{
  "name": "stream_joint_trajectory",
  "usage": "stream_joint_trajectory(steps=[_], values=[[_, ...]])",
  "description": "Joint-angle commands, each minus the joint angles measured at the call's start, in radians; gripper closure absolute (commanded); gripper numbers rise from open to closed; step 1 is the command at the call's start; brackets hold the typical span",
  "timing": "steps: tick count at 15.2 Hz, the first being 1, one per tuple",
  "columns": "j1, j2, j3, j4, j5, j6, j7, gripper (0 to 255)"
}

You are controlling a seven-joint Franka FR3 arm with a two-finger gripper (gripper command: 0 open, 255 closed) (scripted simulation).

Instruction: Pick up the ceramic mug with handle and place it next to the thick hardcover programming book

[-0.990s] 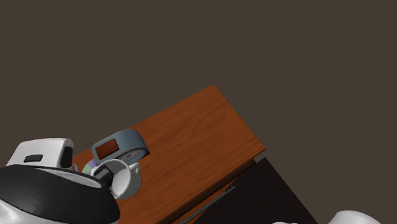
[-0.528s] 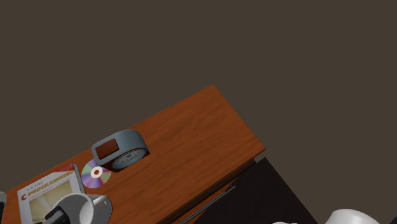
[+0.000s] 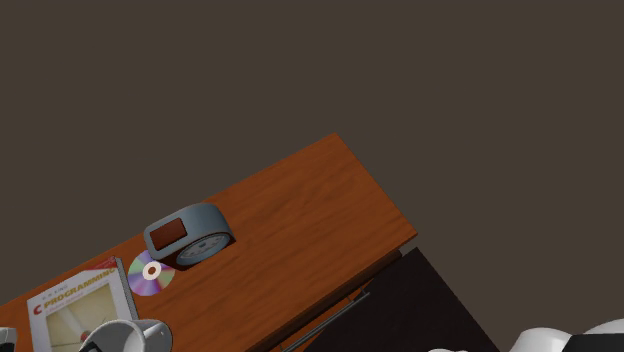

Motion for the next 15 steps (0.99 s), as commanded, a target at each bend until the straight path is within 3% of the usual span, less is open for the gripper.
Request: stream_joint_trajectory(steps=[1, 15], values=[[-0.001, 0.005, -0.001, -0.019, -0.004, 0.025, 0.004, 255], [0.002, 0.053, -0.009, -0.15, -0.042, 0.196, 0.045, 255]])
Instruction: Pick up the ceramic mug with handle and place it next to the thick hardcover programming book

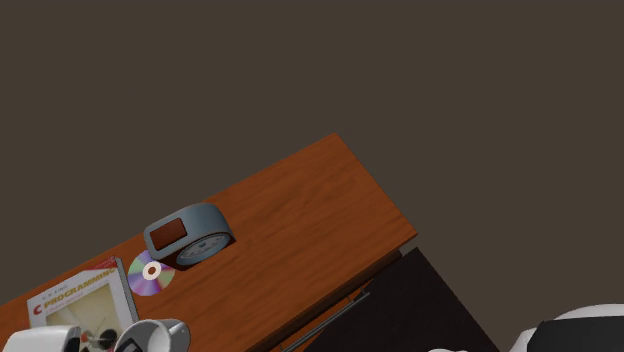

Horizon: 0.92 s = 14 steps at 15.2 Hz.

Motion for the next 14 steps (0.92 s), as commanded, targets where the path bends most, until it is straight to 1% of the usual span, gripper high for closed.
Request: stream_joint_trajectory(steps=[1, 9, 14], values=[[0.001, 0.011, -0.002, -0.013, -0.008, 0.023, 0.008, 255], [0.007, 0.057, -0.011, -0.064, -0.043, 0.112, 0.039, 255], [0.007, 0.057, -0.011, -0.064, -0.043, 0.112, 0.039, 255]])
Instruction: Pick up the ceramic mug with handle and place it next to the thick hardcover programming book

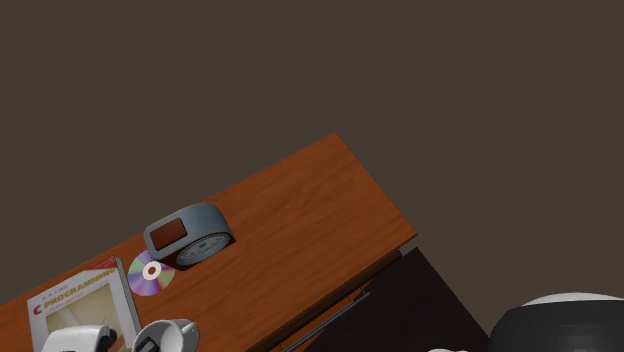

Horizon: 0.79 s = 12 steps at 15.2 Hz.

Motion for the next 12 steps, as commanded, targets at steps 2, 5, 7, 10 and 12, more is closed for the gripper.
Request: stream_joint_trajectory(steps=[2, 5, 7, 10, 12], values=[[0.0, 0.0, 0.0, 0.0, 0.0, 0.0, 0.0, 255], [0.0, 0.0, 0.0, 0.0, 0.0, 0.0, 0.0, 0], [0.0, 0.0, 0.0, 0.0, 0.0, 0.0, 0.0, 0], [-0.001, -0.017, 0.005, 0.012, 0.012, -0.027, -0.008, 0], [-0.002, -0.049, 0.013, 0.041, 0.034, -0.084, -0.022, 0]])
